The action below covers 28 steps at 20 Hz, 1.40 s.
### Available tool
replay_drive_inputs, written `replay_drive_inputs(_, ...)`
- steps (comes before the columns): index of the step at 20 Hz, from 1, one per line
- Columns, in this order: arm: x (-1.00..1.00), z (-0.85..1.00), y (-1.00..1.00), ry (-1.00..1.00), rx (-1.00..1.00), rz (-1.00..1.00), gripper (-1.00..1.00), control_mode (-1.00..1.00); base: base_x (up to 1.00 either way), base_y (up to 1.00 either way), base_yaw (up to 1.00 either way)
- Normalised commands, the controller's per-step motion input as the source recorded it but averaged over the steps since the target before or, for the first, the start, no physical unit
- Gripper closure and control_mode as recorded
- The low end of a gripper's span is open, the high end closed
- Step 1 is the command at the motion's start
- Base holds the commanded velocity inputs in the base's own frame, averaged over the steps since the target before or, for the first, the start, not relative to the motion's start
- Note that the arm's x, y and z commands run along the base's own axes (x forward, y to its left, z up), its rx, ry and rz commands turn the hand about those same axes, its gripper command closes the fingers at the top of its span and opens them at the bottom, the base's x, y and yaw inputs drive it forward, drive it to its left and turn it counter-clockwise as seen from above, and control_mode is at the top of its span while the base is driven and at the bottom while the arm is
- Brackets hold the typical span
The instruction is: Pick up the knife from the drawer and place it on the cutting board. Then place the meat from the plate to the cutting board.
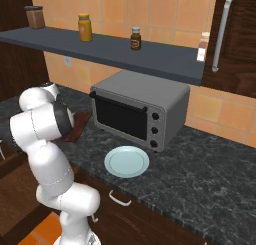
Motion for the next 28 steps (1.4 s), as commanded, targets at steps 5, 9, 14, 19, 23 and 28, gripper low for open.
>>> replay_drive_inputs(5, 0.35, -0.25, 0.03, 0.02, 0.0, 0.0, 1.0, -1.0, 0.0, 0.0, 0.0)
replay_drive_inputs(9, 0.31, -0.37, 0.0, 0.06, 0.0, 0.0, 1.0, -1.0, 0.0, 0.0, 0.0)
replay_drive_inputs(14, 0.3, -0.44, 0.0, 0.02, 0.0, 0.0, 1.0, -1.0, 0.0, 0.0, 0.0)
replay_drive_inputs(19, 0.38, -0.42, 0.0, 0.02, 0.0, 0.0, 1.0, -1.0, 0.0, 0.0, 0.0)
replay_drive_inputs(23, 0.13, -0.43, 0.0, 0.02, 0.0, 0.0, -1.0, -1.0, 0.0, 0.0, 0.0)
replay_drive_inputs(28, -0.07, -0.03, -0.12, 0.0, 0.01, 0.0, -1.0, -1.0, 0.0, 0.0, 0.0)
